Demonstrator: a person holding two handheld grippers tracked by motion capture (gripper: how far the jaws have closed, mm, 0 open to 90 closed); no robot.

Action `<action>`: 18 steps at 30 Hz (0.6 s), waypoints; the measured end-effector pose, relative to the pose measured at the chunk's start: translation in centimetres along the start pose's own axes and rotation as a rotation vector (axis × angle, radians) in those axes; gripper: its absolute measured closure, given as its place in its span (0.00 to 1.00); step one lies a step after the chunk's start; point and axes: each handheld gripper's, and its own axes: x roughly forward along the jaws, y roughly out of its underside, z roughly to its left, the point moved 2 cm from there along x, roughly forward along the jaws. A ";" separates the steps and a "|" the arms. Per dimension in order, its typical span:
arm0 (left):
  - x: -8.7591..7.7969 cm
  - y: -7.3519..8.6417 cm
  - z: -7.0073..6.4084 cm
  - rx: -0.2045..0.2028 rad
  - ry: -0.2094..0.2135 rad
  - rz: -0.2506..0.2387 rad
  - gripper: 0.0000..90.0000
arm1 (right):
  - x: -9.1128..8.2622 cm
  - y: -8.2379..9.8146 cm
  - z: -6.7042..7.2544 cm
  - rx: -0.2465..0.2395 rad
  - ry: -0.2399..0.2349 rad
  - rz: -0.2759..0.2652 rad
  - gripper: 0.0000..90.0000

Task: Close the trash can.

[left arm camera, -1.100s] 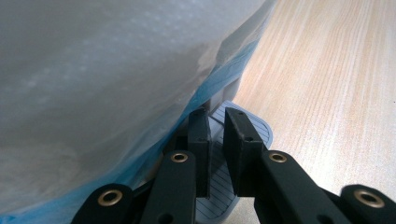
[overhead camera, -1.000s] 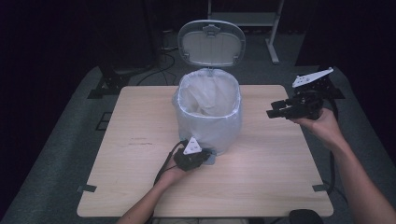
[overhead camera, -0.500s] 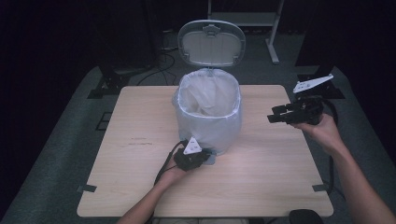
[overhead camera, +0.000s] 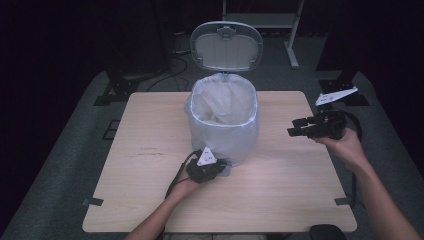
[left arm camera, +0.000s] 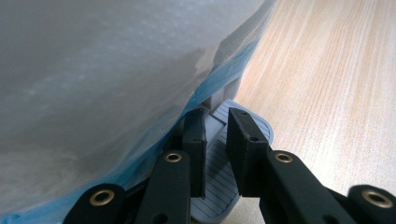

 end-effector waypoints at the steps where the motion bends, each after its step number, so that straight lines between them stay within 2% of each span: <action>1: 0.0 0.0 0.0 0.000 0.001 0.000 0.86 | 0.1 0.1 0.0 0.005 -0.001 0.000 0.51; 4: 0.0 0.0 -0.1 -0.007 0.002 -0.004 0.86 | 0.2 0.5 -0.1 0.013 -0.005 -0.002 0.51; 8: -0.8 -0.1 -0.4 0.018 0.010 0.023 0.82 | 0.6 1.2 -0.2 0.025 -0.013 -0.006 0.50; 11: -2.3 -0.1 -0.9 -0.011 0.030 -0.041 0.80 | 0.8 1.8 -0.2 0.033 -0.014 -0.005 0.50; 15: -4.3 0.5 -0.9 -0.015 0.032 -0.049 0.78 | 1.0 2.7 -0.4 0.045 -0.013 -0.009 0.49; 18: -5.4 1.2 -0.3 -0.039 0.018 -0.058 0.76 | 1.1 3.3 -0.5 0.059 -0.013 -0.021 0.49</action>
